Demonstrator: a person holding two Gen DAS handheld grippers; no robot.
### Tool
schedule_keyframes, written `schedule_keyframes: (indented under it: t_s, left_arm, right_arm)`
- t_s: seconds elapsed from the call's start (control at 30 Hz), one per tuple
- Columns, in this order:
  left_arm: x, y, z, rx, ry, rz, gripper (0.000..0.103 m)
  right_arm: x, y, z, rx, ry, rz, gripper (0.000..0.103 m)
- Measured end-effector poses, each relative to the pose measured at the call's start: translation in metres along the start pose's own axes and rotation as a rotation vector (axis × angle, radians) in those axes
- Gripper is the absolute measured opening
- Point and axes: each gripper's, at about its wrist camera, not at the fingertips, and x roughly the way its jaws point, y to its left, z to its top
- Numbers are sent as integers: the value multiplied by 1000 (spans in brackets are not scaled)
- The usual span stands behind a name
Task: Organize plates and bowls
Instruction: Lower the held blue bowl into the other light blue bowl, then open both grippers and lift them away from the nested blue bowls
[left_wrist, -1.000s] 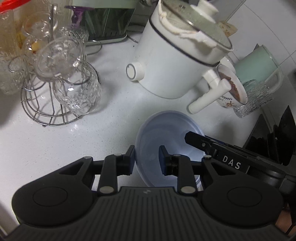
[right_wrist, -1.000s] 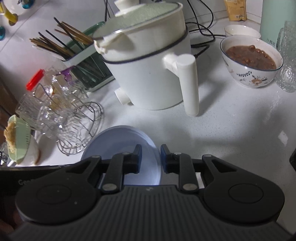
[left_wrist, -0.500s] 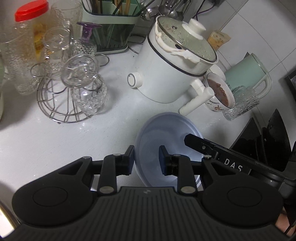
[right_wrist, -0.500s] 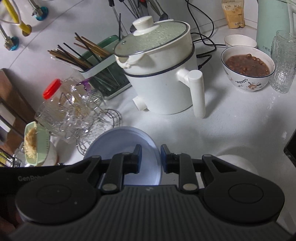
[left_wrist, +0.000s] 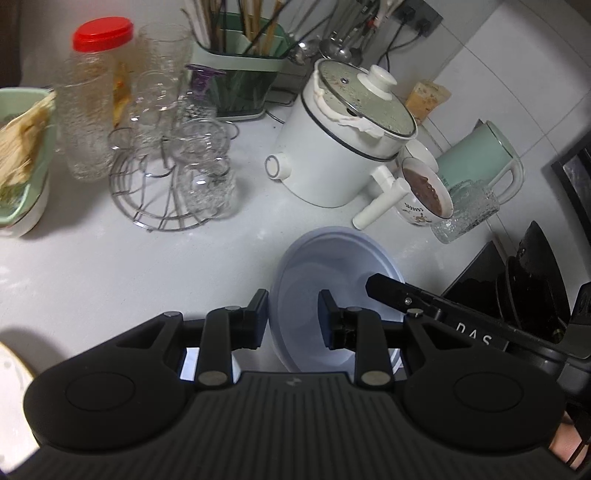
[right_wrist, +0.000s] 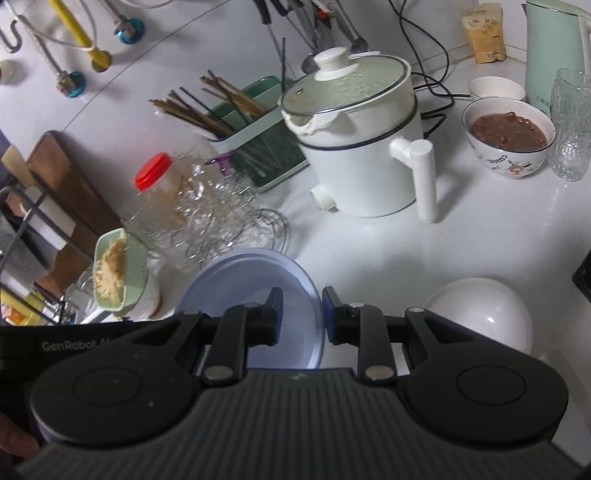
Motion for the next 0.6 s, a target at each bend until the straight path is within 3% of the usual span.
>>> schedule_keyframes:
  t_s: [0.37,0.6]
  left_arm:
    - [-48,16,-18,-125,-114,6,32]
    - [-52,36,-41,-213,-117,65,32]
  right_arm:
    - [-6,20,-5,-42,36,79,27]
    - [8,35,-14,-116,102,107,27]
